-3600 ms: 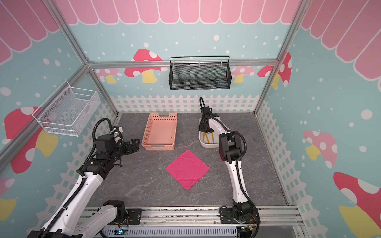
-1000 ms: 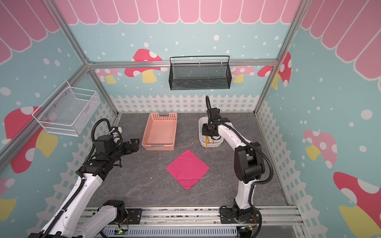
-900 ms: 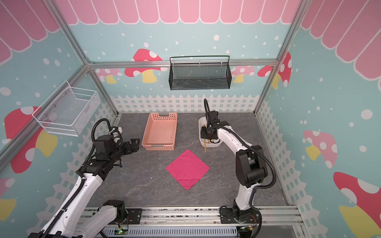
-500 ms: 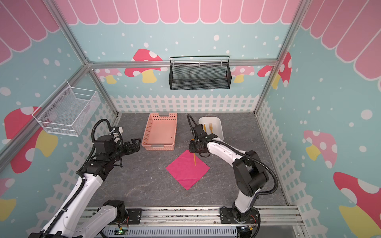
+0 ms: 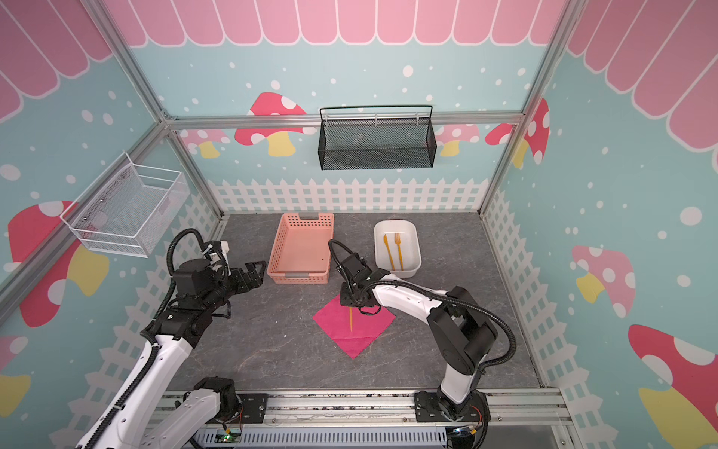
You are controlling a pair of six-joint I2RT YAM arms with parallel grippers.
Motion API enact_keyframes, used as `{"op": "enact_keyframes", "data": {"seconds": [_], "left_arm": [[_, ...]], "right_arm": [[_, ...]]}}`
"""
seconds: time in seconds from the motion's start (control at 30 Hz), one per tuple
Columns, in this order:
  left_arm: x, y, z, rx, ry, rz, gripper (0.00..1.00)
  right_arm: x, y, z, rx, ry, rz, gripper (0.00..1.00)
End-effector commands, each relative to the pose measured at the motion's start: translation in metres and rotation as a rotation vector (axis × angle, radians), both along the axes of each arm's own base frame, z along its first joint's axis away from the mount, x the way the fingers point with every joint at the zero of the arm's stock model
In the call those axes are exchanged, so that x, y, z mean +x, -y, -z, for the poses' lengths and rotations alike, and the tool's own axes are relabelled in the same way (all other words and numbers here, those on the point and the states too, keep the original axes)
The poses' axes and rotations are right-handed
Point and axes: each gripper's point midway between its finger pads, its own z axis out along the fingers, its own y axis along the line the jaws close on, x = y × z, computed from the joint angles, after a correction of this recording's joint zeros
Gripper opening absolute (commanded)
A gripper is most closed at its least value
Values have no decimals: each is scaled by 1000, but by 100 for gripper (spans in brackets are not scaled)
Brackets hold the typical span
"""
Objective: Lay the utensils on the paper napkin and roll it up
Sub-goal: 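Lift the yellow spoon and carry it over the napkin with the right gripper, then lower the yellow spoon onto the magenta napkin and open the right gripper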
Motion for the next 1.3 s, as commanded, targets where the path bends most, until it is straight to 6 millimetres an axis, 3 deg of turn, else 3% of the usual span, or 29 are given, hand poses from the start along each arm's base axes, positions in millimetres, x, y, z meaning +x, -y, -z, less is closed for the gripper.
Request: {"op": "enact_keyframes", "data": {"seconds": [0.0,0.23,0.67,1.27], "left_arm": [[-3,0,-4,-17,26,-6,99],[-6,8,-8,-14,37,18,100],[-9,26,-11,0,44,77,100],[-12,27,-11,3,49,79,100]], "right_arm": [[-1,-9,7,-3,-10,55,5],[-4,-21,16,-26,-18,60,5],[-7,-9,34,-119,-4,98,5],[-8,-2,49,-167,-5,87,5]]}}
